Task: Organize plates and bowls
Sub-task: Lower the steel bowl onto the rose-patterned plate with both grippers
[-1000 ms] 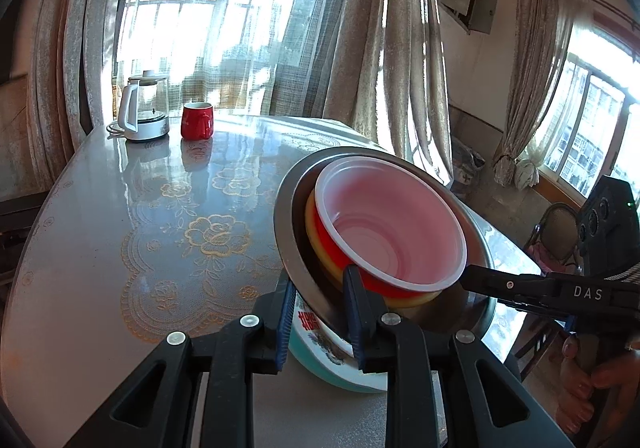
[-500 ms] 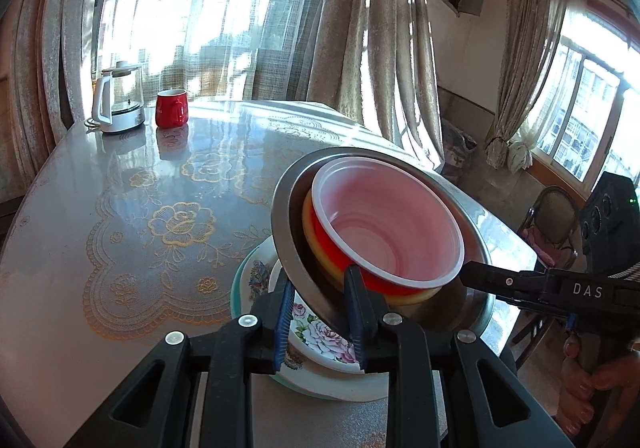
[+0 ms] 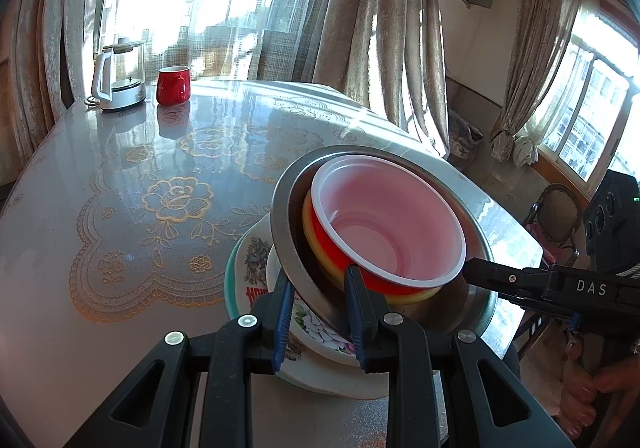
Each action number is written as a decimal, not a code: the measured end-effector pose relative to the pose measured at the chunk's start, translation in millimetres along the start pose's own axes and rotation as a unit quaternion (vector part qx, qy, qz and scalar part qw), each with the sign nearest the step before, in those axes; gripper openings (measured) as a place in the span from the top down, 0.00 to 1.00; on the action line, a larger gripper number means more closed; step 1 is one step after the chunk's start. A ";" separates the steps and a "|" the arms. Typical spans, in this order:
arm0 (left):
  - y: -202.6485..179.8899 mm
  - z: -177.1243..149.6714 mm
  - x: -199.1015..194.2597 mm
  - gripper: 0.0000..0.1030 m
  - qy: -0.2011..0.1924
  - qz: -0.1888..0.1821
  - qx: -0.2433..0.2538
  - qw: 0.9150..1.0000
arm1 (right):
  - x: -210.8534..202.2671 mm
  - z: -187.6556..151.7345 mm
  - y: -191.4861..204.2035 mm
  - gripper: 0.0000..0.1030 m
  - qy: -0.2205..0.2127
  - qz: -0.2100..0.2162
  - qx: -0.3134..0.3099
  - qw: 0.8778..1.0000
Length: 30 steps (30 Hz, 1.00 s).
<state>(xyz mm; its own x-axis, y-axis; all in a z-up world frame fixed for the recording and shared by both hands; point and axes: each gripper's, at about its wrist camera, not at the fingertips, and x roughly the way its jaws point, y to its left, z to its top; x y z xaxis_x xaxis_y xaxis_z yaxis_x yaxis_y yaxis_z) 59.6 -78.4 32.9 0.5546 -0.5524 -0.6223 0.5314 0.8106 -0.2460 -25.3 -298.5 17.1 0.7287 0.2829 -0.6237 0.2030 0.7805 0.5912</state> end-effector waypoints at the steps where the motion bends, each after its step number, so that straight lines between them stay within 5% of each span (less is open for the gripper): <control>1: 0.0 -0.6 0.7 0.74 0.001 0.000 0.000 1.000 | 1.4 0.2 -0.4 0.81 0.002 -0.001 0.002 1.000; 30: 7.6 -13.9 14.4 0.72 0.031 0.004 -0.028 0.999 | 30.9 0.0 -8.7 0.79 0.034 -0.013 0.022 0.999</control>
<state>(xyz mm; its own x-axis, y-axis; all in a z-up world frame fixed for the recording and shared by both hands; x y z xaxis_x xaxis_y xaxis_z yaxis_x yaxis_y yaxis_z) 62.7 -77.5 11.7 0.5165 -0.5347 -0.6688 0.4902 0.8251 -0.2810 -4.6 -296.6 -7.3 0.6770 0.3019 -0.6712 0.2500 0.7634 0.5956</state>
